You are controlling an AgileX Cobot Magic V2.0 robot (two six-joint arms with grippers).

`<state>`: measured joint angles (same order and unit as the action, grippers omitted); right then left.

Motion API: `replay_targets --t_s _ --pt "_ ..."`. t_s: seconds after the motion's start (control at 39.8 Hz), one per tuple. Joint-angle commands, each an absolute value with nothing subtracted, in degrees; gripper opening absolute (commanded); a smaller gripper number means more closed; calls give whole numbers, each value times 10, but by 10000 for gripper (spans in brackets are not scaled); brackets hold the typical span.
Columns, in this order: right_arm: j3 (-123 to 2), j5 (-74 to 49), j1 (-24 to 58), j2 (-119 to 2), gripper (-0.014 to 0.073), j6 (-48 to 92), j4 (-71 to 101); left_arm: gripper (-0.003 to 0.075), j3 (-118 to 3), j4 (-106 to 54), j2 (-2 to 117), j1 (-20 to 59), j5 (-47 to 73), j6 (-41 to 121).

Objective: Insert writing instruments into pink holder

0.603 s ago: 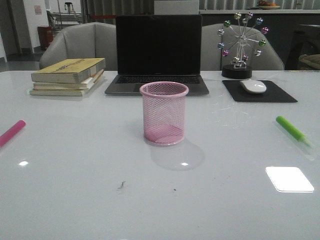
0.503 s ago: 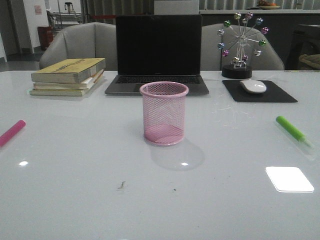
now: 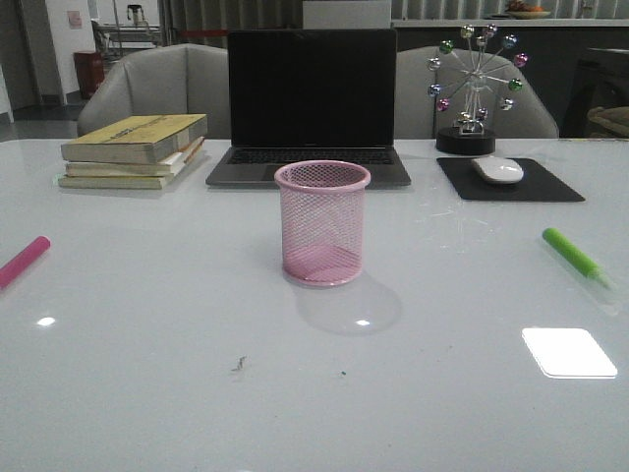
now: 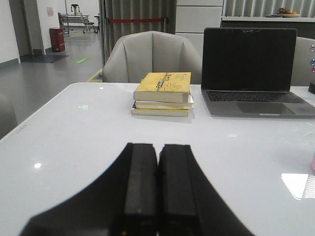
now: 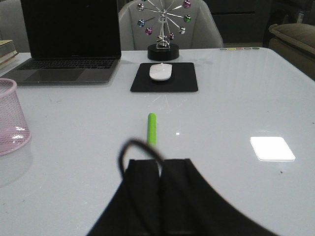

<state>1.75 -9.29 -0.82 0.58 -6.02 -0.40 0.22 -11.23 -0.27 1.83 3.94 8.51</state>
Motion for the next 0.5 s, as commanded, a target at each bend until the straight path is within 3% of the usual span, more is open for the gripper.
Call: replay_targets --t_s 0.0,0.48 --pt "18 -39 -8 16 30 -61 -10 92 5 -114 -15 18 -10 83" --pt "18 -16 -8 16 30 -61 -10 92 5 -114 -15 18 -32 83"
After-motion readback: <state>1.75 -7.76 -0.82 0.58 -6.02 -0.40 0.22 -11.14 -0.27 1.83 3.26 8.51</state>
